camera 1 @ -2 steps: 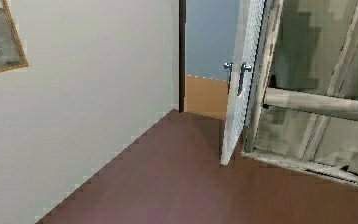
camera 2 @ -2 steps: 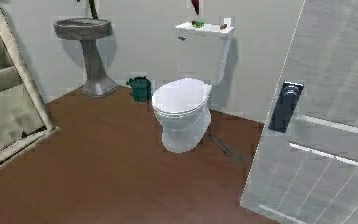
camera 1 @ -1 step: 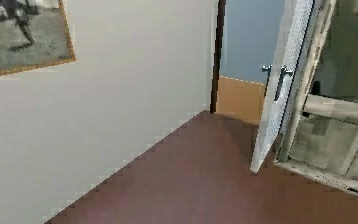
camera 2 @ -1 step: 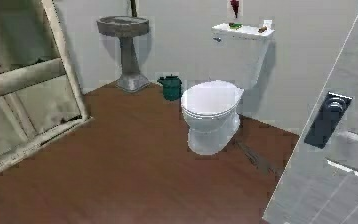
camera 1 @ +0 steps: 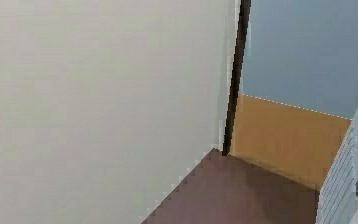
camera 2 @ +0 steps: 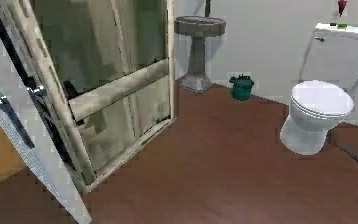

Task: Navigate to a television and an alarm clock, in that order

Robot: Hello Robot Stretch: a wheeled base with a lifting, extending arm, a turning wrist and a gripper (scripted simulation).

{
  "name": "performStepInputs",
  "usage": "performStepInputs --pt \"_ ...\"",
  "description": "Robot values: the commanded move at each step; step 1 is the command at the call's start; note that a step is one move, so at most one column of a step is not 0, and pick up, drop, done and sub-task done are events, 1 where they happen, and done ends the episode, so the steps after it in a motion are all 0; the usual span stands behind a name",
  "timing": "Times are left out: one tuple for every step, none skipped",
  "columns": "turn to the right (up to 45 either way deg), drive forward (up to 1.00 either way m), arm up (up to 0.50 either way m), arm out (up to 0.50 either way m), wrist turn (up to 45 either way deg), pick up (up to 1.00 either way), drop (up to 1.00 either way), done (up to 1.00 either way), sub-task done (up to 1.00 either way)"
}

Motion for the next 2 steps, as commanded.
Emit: performStepInputs --pt "0.0 0.5 0.0 0.0 0.0 0.0 0.0 0.0 0.0" --pt "33.0 0.0 0.0 0.0 0.0 0.0 0.0 0.0 0.0"
